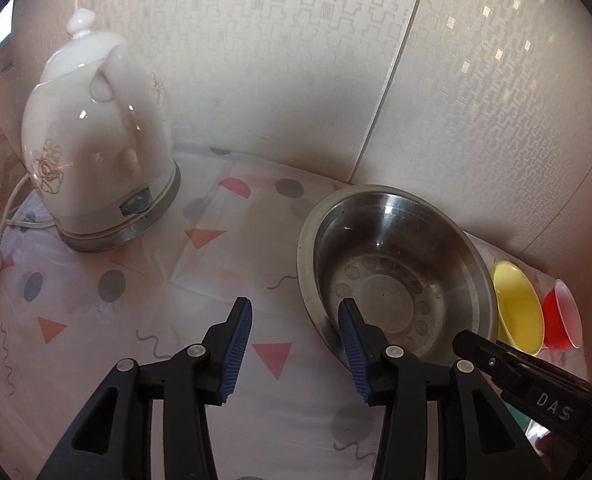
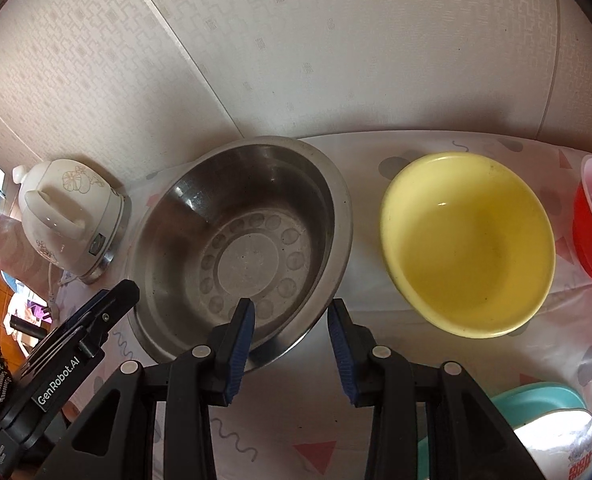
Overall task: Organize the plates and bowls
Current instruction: 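Move both grippers to the rim of the steel bowl, then close both grippers on the steel bowl rim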
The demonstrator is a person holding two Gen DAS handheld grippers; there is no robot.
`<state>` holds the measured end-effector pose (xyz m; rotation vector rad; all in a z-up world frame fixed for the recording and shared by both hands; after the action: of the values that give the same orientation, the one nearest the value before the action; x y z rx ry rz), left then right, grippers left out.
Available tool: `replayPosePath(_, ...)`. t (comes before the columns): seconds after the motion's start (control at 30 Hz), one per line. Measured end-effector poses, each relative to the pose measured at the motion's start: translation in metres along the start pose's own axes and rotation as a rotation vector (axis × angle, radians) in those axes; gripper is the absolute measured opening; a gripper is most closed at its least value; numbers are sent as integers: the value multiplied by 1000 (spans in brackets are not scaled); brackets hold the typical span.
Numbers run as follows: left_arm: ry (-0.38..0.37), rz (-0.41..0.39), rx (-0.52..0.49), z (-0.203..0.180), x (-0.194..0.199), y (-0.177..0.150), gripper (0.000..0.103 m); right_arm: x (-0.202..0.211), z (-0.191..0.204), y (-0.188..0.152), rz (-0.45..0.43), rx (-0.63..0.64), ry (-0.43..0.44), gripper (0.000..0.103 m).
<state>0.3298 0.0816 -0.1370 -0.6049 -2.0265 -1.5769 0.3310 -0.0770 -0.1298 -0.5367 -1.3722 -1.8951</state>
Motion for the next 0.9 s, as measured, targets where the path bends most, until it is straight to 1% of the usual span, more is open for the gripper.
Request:
replayPosePath(0.1,-18,31,2,-4,-16,-6,45,-7,3,0,1,23,-3,36)
replayPosePath(0.13,-27,42,2,-6,-18,-9,43,-8,4,0,-1,31,-3,32)
replayPosePath(0.17,-51,43,14,-9,-20,-10,35,-8,6,0,-2,43,-3,30)
replayPosePath(0.23,-82,51,25,-14,-20,-11,24,-7,9,0,-6,66,-6,30)
replayPosePath(0.27,-75,48,23,-14,-19,-12,24,-6,10,1,-9,77,-11,30)
replayPosePath(0.37,-98,49,32,-13,-18,-16,24,-2,13,-1,-15,103,-10,30)
replayPosePath(0.43,-100,51,39,-9,-15,-20,24,0,15,-4,-17,121,-11,30)
replayPosePath(0.6,-96,51,61,2,0,-30,25,7,24,-11,-13,132,15,30)
replayPosePath(0.9,-55,33,58,21,49,-51,25,30,45,-42,5,168,74,30)
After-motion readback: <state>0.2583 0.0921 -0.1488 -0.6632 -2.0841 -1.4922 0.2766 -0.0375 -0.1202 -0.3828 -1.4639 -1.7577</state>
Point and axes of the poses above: each gripper's, at about its wrist camera, not at the fingertips, and x roughly against the way its jaws point, z to its left, y to its top, the point moved 10 cm from there along -x, roughly the way its jaws point, and after that the axes turned 12 degrees about -z, right-handed, at the moved point
